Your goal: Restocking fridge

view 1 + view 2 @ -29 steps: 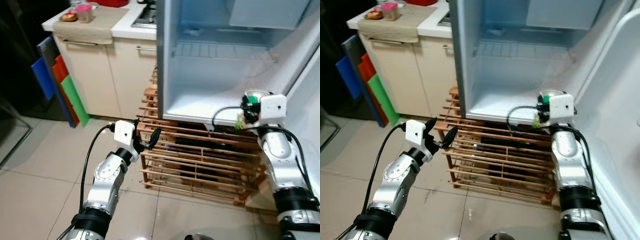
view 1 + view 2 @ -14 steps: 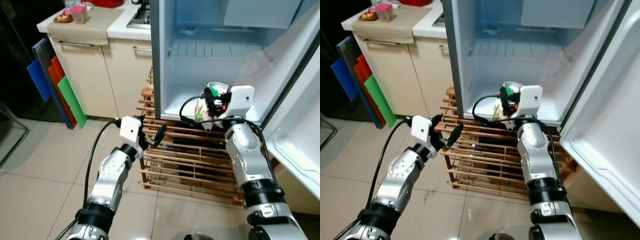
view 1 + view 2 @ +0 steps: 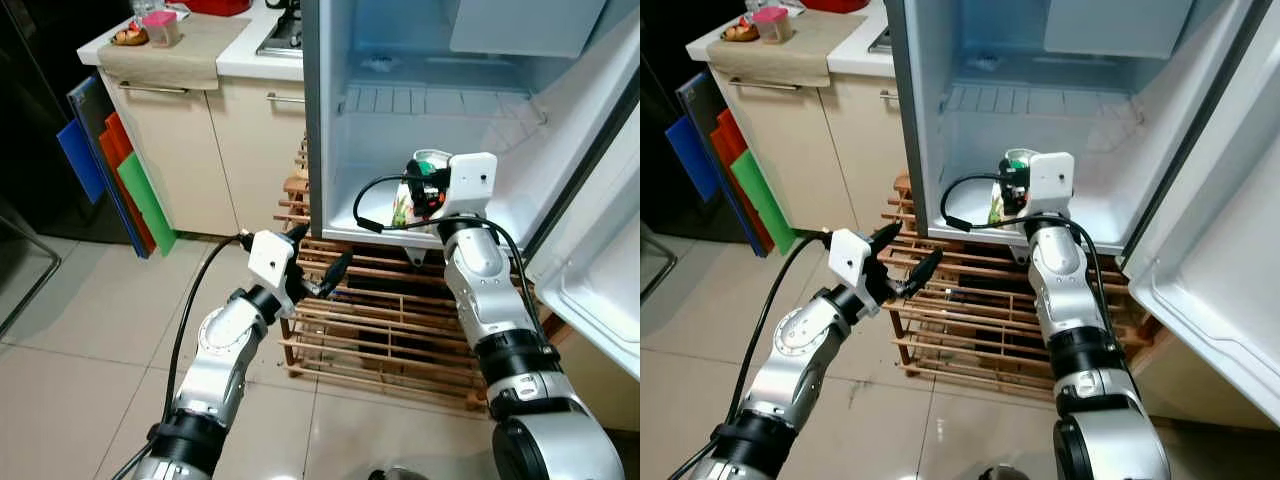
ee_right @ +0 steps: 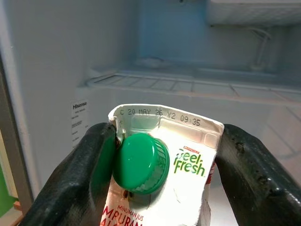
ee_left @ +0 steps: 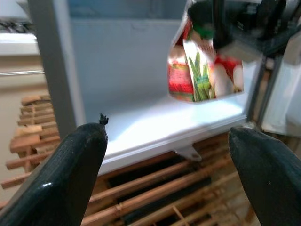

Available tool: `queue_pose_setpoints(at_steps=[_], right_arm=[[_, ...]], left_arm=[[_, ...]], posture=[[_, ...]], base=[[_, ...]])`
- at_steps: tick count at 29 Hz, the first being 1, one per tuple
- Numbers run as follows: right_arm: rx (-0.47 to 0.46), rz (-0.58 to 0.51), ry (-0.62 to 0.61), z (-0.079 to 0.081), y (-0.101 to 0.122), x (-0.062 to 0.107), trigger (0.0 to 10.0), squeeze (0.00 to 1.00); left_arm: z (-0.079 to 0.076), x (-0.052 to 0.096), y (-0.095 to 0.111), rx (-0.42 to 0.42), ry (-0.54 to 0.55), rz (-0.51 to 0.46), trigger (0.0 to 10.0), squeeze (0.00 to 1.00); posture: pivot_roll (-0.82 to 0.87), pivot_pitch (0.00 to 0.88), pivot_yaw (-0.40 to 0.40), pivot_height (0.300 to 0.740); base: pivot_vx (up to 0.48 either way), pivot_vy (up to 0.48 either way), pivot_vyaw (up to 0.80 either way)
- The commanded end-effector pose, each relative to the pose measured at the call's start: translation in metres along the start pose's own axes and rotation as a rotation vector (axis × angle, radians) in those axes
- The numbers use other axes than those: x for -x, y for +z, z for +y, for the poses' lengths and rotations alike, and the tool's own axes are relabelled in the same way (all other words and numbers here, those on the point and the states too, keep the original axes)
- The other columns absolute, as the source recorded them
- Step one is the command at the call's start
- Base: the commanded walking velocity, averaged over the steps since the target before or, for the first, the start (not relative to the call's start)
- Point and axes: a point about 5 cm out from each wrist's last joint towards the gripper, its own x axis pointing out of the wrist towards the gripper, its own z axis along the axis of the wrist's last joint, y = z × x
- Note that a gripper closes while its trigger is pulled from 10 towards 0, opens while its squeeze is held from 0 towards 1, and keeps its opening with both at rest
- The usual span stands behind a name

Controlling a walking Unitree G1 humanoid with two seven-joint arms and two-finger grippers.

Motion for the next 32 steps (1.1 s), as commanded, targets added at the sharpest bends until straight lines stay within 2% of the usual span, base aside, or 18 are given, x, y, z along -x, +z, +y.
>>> queue_pose_setpoints(at_steps=[1, 5, 8, 14, 19, 32], right_arm=[[0.009, 0.013, -0.018, -0.0044, -0.0014, -0.0013, 10.0, 0.00], [0.045, -0.013, -0.036, -0.0060, -0.0007, -0.0009, 10.0, 0.00], [0.045, -0.012, -0.033, -0.0053, -0.0018, -0.0012, 10.0, 0.00], [0.038, -0.013, -0.025, -0.0029, -0.0032, -0.0012, 10.0, 0.00], [0.039, -0.016, -0.022, -0.0015, -0.0038, -0.0018, 10.0, 0.00], [0.044, -0.015, -0.018, -0.0006, -0.0054, -0.0021, 10.0, 0.00]], left_arm=[[-0.0006, -0.0024, 0.0034, -0.006, -0.003, -0.004, 10.0, 0.00], [0.0036, -0.0015, 0.0034, -0.005, 0.021, 0.003, 10.0, 0.00], [0.0071, -0.0017, 0.0010, -0.011, 0.058, 0.023, 10.0, 0.00], [0.0054, -0.0040, 0.0040, -0.003, 0.052, 0.004, 10.0, 0.00], [0.0053, -0.0044, 0.0048, -0.012, 0.048, 0.002, 10.0, 0.00], [-0.0010, -0.0080, 0.0051, -0.041, -0.013, 0.013, 10.0, 0.00]], posture=[[-0.08, 0.000, 0.023, 0.740], [-0.08, 0.000, 0.026, 0.740], [-0.09, 0.000, 0.028, 0.740], [-0.08, 0.000, 0.028, 0.740], [-0.08, 0.000, 0.027, 0.740], [-0.08, 0.000, 0.028, 0.740]], base=[[0.000, 0.000, -0.80], [0.000, 0.000, -0.40], [0.000, 0.000, 0.00], [0.000, 0.000, 0.00], [0.360, 0.233, 0.00], [0.455, 0.000, 0.00]])
